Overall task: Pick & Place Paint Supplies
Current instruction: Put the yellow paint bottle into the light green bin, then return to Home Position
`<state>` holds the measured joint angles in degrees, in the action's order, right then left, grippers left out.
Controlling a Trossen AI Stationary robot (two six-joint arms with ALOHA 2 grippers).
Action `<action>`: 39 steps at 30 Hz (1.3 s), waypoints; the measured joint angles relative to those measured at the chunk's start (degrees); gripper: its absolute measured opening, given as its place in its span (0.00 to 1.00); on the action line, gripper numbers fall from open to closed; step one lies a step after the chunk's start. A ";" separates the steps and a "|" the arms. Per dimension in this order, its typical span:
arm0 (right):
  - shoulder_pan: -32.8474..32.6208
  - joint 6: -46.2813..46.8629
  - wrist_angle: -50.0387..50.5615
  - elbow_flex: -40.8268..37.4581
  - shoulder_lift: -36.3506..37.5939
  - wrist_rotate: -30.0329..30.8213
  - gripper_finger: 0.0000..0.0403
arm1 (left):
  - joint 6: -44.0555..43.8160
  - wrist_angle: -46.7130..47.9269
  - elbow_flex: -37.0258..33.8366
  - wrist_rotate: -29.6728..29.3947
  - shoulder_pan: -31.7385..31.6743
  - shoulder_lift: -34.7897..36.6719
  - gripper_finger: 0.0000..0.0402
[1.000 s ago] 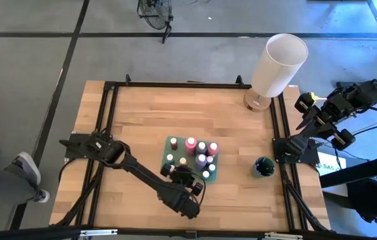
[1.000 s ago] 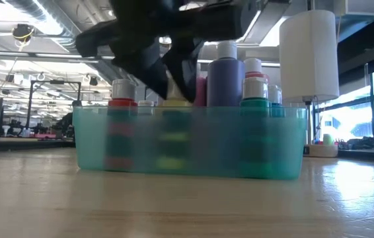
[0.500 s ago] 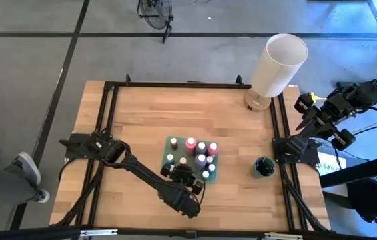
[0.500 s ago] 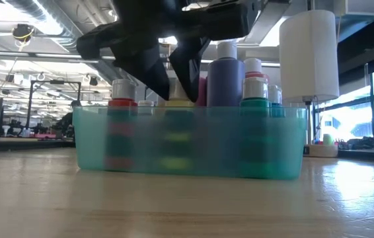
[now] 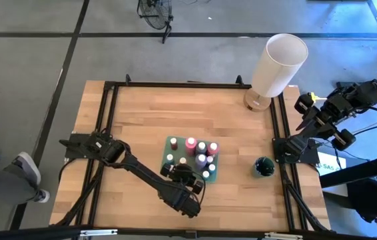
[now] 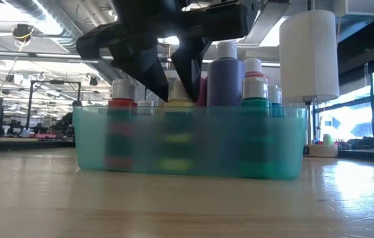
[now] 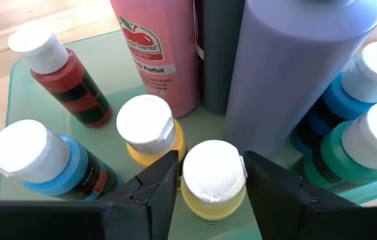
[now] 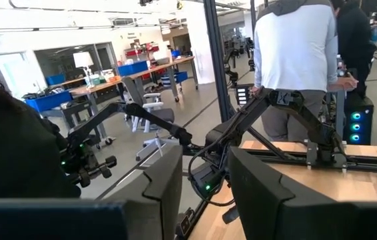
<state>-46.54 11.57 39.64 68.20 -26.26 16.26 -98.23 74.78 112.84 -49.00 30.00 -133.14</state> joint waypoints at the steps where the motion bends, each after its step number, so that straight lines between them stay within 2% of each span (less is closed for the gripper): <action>1: 0.01 0.00 0.02 0.00 0.00 -0.14 0.31 | -0.13 0.00 0.00 -0.04 0.00 0.00 0.41; 7: 0.02 0.00 1.39 0.00 0.02 -0.62 0.31 | -0.05 0.16 0.00 0.21 -0.12 0.82 0.49; 12: 0.02 0.00 1.81 0.00 0.02 -0.62 0.31 | 3.72 0.85 0.02 0.29 -1.04 3.40 0.54; 18: 0.00 0.02 2.43 0.00 0.02 -5.49 0.31 | 7.46 0.15 0.02 0.56 -2.61 4.90 0.55; 22: 0.02 0.02 2.86 0.00 0.02 -5.98 0.31 | 8.67 0.02 0.02 0.44 -3.33 7.18 0.54; 32: 0.00 -0.24 4.88 0.00 0.02 -5.96 0.31 | 22.59 -0.17 0.04 -0.02 -8.01 19.62 0.54; 36: 0.02 1.03 7.05 0.00 0.02 -5.95 0.31 | 30.87 -0.42 0.03 -1.86 -10.70 25.40 0.50; 39: 0.00 -0.19 7.73 0.00 0.02 -5.09 0.30 | 40.41 -0.19 0.04 -4.06 -13.01 29.48 0.44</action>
<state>-46.54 11.39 47.37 68.20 -26.24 11.17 -57.82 74.60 112.88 -53.06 16.99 -103.66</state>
